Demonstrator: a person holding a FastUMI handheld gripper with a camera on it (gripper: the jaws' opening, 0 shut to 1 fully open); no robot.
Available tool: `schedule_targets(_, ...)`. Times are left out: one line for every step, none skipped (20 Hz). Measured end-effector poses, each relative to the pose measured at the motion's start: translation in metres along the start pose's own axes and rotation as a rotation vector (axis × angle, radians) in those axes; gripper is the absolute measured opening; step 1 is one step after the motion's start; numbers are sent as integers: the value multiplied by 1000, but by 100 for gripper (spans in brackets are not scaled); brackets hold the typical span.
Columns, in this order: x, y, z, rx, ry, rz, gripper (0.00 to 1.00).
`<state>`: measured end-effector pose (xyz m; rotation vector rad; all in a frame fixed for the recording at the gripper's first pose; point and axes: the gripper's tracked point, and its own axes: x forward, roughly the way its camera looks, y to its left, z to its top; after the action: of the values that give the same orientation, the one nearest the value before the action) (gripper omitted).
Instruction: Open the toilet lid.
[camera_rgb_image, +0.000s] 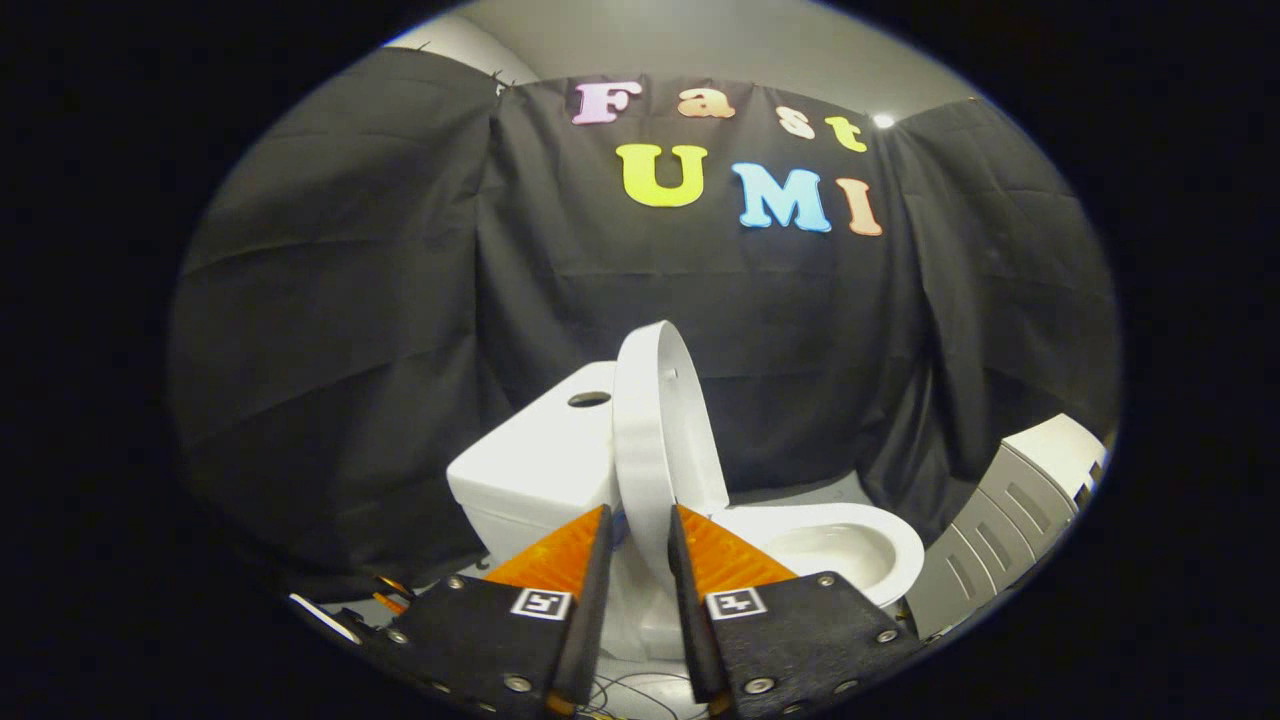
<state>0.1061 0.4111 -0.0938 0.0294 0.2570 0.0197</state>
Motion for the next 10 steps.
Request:
schedule_targets(-4, 2, 8, 12, -20, 25, 56)
schedule_targets(-6, 7, 16, 29, -42, 53, 73)
schedule_targets(-11, 8, 23, 47, -59, 84, 89)
schedule_targets(-17, 8, 32, 61, -80, 111, 94)
schedule_targets(-22, 5, 43, 68, -100, 134, 94)
schedule_targets(-27, 0, 54, 70, -125, 148, 94)
schedule_targets(-32, -6, 65, 67, -148, 161, 94)
schedule_targets(-36, -11, 73, 66, -162, 182, 93)
schedule_targets(-39, -15, 80, 66, -175, 209, 93)
schedule_targets(-39, -21, 86, 64, -185, 228, 94)
